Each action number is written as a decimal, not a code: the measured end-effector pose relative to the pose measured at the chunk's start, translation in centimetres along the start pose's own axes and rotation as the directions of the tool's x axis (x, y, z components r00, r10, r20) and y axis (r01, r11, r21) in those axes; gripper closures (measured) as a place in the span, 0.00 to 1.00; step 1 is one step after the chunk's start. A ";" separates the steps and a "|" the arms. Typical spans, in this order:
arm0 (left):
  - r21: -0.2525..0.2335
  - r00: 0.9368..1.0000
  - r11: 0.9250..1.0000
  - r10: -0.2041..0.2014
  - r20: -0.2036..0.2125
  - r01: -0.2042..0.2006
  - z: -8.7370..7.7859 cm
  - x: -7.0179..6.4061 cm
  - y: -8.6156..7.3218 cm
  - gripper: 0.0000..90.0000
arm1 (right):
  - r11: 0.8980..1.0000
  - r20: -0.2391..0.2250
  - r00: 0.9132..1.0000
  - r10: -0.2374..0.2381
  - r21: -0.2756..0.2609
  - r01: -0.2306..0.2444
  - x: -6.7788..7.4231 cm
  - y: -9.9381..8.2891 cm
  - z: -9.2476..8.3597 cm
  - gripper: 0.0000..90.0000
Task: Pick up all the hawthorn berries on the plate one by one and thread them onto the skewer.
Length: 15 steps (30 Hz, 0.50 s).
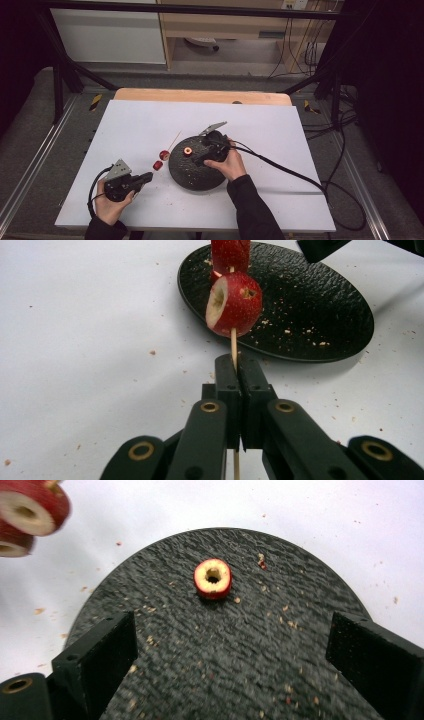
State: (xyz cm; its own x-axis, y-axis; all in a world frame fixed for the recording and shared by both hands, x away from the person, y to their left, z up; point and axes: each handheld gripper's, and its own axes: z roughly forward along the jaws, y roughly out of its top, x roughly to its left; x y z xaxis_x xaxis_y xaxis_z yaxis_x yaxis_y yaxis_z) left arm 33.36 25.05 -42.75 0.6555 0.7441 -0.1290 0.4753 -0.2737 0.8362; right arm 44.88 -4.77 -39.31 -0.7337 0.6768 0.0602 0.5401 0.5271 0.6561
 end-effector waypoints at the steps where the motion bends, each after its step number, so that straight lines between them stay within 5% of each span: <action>1: 0.001 1.000 1.000 -0.002 -0.001 0.002 0.0 0.1 -0.1 0.98 | 1.000 0.004 1.000 -0.005 0.010 0.005 0.0 0.3 0.3 0.09; 15: 0.013 1.000 1.000 -0.006 -0.003 0.006 0.0 0.4 -0.4 0.98 | 0.996 -0.014 1.000 0.011 0.087 -0.009 0.1 3.0 3.9 0.24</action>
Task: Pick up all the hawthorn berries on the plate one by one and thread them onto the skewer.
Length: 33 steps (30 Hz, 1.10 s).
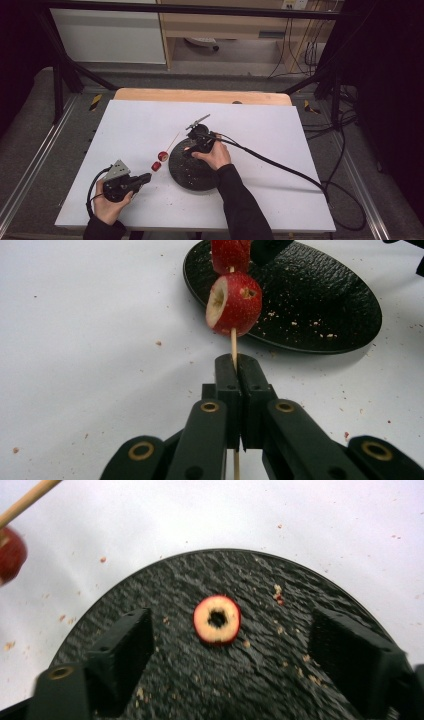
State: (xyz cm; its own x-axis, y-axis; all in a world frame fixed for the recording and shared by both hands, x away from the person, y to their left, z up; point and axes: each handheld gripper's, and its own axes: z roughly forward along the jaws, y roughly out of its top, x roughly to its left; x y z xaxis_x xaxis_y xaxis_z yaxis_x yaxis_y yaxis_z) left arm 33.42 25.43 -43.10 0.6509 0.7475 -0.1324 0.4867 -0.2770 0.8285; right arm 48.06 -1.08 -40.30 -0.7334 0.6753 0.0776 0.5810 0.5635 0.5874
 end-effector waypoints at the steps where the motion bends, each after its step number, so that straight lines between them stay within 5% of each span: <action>1: 0.000 1.000 1.000 0.000 -0.002 0.000 0.0 0.0 0.0 0.98 | 1.000 0.001 1.000 0.006 0.008 -0.007 -0.1 0.1 0.2 0.25; 16: 0.005 1.000 1.000 -0.002 -0.005 0.002 0.1 0.0 0.0 0.98 | 0.997 -0.021 0.999 0.043 0.057 -0.042 -0.2 0.6 2.1 0.55; 26: 0.005 1.000 1.000 -0.003 -0.006 0.003 0.1 0.0 -0.1 0.98 | 0.996 -0.034 0.998 0.056 0.077 -0.053 -0.4 0.6 2.4 0.68; 33: 0.005 1.000 1.000 -0.004 -0.008 0.004 0.2 0.0 -0.1 0.98 | 0.994 -0.031 0.997 0.073 0.088 -0.070 -0.3 0.6 2.0 0.69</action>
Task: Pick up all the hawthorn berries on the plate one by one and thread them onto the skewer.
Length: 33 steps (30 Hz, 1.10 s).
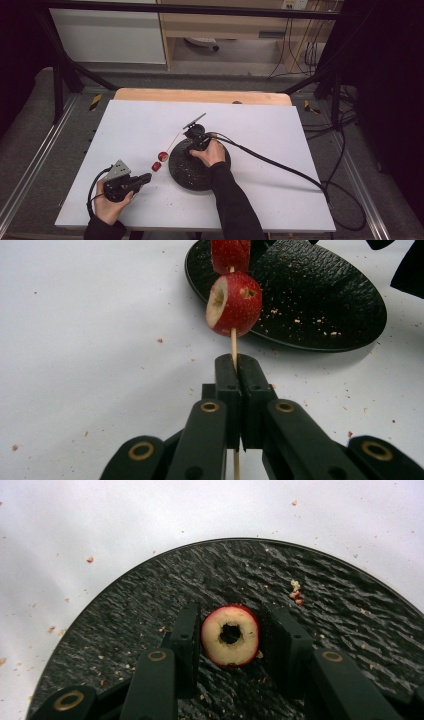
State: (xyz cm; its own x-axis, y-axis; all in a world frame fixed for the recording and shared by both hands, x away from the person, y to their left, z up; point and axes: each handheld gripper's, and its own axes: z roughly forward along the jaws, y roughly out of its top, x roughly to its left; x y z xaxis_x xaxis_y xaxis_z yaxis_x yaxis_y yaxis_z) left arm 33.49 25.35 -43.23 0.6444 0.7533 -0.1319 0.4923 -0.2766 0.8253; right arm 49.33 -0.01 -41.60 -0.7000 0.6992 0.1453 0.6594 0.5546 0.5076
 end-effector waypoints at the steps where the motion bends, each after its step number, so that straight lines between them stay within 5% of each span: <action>1: 0.000 1.000 1.000 0.000 0.000 0.000 0.0 0.0 0.0 0.98 | 1.000 -0.001 1.000 -0.001 -0.003 0.001 0.0 0.0 -0.1 0.69; 16: -0.005 1.000 1.000 0.004 0.000 -0.004 0.0 -0.3 0.1 0.98 | 1.000 -0.005 1.000 0.022 -0.022 -0.022 0.5 -0.5 -3.7 0.69; 26: -0.004 1.000 1.000 0.009 0.002 -0.009 0.2 -0.7 0.1 0.98 | 0.992 -0.040 0.997 0.059 -0.106 -0.063 -0.3 -2.8 -6.0 0.69; 33: -0.008 1.000 1.000 0.014 0.006 -0.014 0.3 -1.1 0.2 0.98 | 0.974 -0.071 0.993 0.093 -0.200 -0.106 -1.0 -5.1 -7.1 0.69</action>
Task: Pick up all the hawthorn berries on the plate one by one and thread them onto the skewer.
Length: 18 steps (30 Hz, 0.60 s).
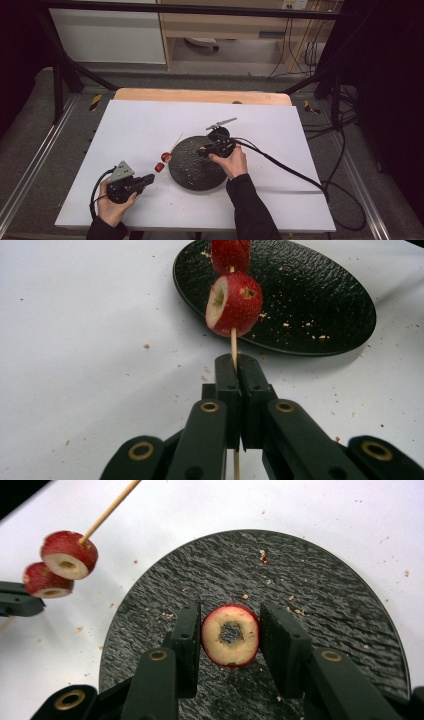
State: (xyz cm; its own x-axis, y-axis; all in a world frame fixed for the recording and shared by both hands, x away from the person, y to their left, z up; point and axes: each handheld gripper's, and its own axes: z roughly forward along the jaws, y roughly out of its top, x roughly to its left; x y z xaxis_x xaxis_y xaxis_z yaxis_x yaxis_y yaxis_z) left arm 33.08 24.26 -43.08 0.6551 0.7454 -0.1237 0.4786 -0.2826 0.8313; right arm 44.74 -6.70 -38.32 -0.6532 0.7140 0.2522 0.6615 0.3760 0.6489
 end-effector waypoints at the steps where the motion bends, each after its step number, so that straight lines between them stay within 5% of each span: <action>1: -0.002 1.000 1.000 0.000 0.001 0.000 0.0 -0.1 0.0 0.98 | 1.000 -0.007 1.000 0.011 -0.018 -0.011 -0.2 -0.3 -0.2 0.69; 9: 0.001 1.000 1.000 0.007 0.006 -0.007 0.6 -0.8 0.3 0.98 | 0.987 -0.041 0.997 0.063 -0.143 -0.068 -1.0 -2.4 -1.2 0.69; 18: -0.019 1.000 1.000 0.020 0.018 -0.019 1.4 -2.4 1.7 0.98 | 0.948 -0.109 0.985 0.134 -0.276 -0.159 -1.7 -4.5 -2.4 0.69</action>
State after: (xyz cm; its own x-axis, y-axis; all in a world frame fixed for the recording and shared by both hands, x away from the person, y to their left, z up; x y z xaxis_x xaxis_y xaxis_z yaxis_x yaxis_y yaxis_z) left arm 33.16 21.19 -42.12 0.6747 0.7288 -0.1169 0.4544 -0.2853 0.8439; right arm 42.00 -11.01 -39.98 -0.5951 0.6892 0.4134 0.6292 0.0796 0.7732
